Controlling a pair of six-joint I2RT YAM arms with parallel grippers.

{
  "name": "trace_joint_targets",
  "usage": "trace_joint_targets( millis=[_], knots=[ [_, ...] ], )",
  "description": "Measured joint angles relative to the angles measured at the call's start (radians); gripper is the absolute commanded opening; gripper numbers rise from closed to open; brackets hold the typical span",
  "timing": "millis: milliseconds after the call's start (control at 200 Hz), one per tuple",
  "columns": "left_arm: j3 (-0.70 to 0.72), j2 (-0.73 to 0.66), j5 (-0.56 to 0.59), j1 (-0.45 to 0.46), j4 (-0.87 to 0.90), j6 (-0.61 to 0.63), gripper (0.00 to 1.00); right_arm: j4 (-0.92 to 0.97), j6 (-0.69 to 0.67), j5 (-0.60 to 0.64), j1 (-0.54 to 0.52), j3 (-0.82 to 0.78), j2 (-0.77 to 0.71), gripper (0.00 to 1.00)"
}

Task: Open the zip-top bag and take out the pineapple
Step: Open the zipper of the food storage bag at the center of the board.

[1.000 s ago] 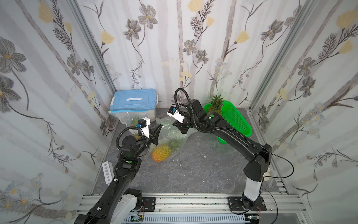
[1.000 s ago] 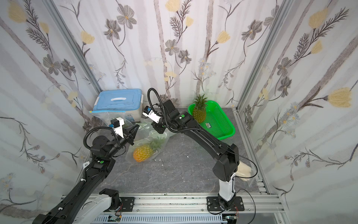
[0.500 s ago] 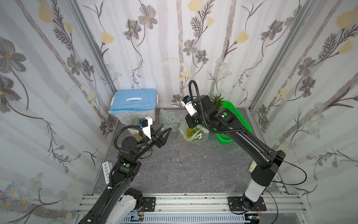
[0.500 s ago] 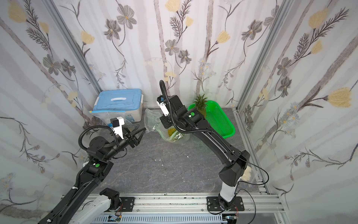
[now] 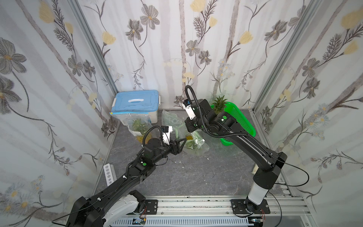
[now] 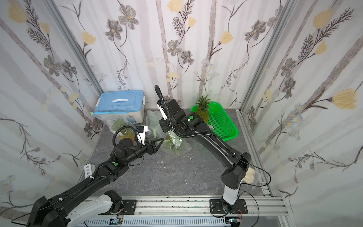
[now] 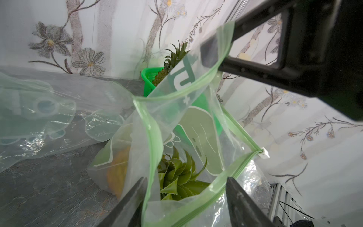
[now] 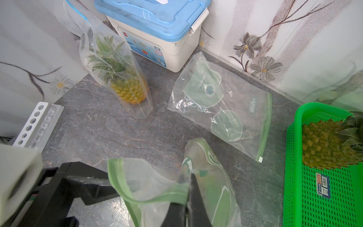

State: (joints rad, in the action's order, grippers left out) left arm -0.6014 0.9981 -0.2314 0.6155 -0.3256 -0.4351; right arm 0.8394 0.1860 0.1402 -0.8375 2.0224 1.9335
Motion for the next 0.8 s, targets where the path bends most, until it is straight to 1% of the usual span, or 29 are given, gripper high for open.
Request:
trace_joint_targets(
  millis=[205, 395, 500, 615, 655, 689, 714, 764, 804],
  knots=[
    [-0.005, 0.013, 0.102, 0.005, 0.03, -0.002, 0.67, -0.001, 0.0, 0.013, -0.008, 0.0, 0.0, 0.0],
    [-0.023, -0.062, 0.179, 0.023, 0.109, 0.017, 0.68, 0.0, 0.0, 0.028, -0.006, 0.0, 0.0, 0.0],
    [-0.032, -0.074, 0.22, 0.024, 0.137, 0.04, 0.64, -0.005, 0.0, 0.027, -0.007, -0.01, -0.008, 0.0],
    [-0.047, -0.02, 0.234, 0.024, 0.164, 0.053, 0.6, -0.033, 0.0, 0.012, -0.008, -0.051, -0.038, 0.0],
    [-0.054, 0.006, 0.235, 0.024, 0.164, 0.058, 0.54, -0.042, -0.001, 0.003, -0.008, -0.068, -0.05, 0.0],
    [-0.061, 0.032, 0.235, 0.024, 0.162, 0.063, 0.47, -0.049, -0.001, -0.008, -0.009, -0.082, -0.062, 0.0],
    [-0.065, 0.048, 0.235, 0.024, 0.158, 0.064, 0.4, -0.056, -0.001, -0.01, -0.01, -0.096, -0.071, 0.0],
    [-0.078, 0.082, 0.234, 0.024, 0.154, 0.068, 0.2, -0.066, -0.001, -0.016, -0.011, -0.117, -0.087, 0.0],
    [-0.087, 0.103, 0.23, 0.024, 0.148, 0.069, 0.09, -0.073, -0.001, -0.021, -0.012, -0.131, -0.097, 0.0]
  ],
)
